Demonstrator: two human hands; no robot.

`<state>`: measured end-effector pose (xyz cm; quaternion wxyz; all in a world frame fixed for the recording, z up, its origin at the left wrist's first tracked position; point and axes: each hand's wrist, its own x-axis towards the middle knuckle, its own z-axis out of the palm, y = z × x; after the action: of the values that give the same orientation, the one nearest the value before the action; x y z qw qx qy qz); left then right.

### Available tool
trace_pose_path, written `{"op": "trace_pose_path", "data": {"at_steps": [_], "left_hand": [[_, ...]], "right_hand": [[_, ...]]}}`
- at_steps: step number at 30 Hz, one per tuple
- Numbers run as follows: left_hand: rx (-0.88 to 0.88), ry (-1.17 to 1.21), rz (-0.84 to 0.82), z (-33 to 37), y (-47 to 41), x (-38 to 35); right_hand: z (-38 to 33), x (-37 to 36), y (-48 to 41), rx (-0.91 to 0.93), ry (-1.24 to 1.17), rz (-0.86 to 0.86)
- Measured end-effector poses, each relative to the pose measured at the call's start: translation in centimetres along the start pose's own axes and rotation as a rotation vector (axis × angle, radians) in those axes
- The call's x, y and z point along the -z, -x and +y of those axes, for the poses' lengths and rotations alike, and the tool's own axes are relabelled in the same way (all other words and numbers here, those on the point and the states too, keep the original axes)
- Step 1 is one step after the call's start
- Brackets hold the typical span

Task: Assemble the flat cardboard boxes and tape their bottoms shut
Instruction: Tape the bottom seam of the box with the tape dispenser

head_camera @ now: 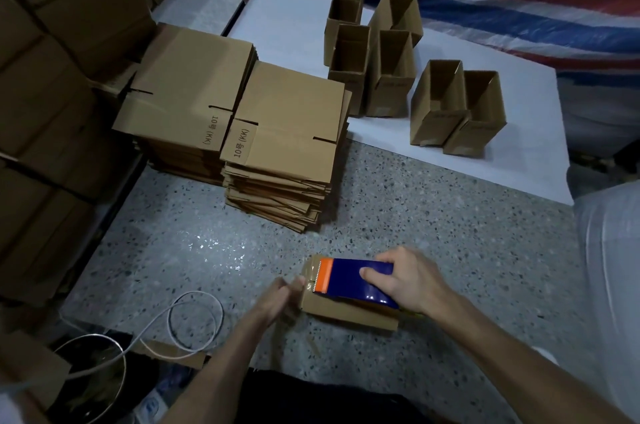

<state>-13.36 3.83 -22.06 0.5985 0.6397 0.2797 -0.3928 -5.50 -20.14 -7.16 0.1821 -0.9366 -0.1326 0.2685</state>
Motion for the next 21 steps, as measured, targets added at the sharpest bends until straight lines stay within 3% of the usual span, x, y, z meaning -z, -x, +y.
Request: {"op": "trace_pose_path", "data": {"at_steps": [3,5,7,12,15,19,21], "left_hand": [[0.048,-0.135,-0.015,-0.6,1.0,1.4],[-0.108,0.049,0.102,-0.5,1.3,0.8],[-0.147,0.191,0.134,1.1,1.9,-0.4],[0.144,0.168,-0.159,5.4,2.5,-0.8],[0.217,0.140,-0.212,6.7,2.8,-0.6],[-0.223,0.042,0.104,5.4,2.4,-1.1],[-0.378,0.092,0.015,3.9,2.4,0.1]], "right_hand": [[0.0,0.0,0.0,-0.022,0.012,-0.005],[-0.1,0.1,-0.1,-0.031,0.016,-0.023],[-0.3,0.1,0.0,-0.048,-0.015,-0.048],[-0.8,0.5,0.0,-0.069,-0.046,-0.080],[-0.9,0.7,-0.1,-0.065,-0.058,-0.079],[-0.8,0.7,-0.3,-0.064,-0.042,-0.091],[-0.7,0.5,-0.4,-0.058,-0.028,-0.081]]}}
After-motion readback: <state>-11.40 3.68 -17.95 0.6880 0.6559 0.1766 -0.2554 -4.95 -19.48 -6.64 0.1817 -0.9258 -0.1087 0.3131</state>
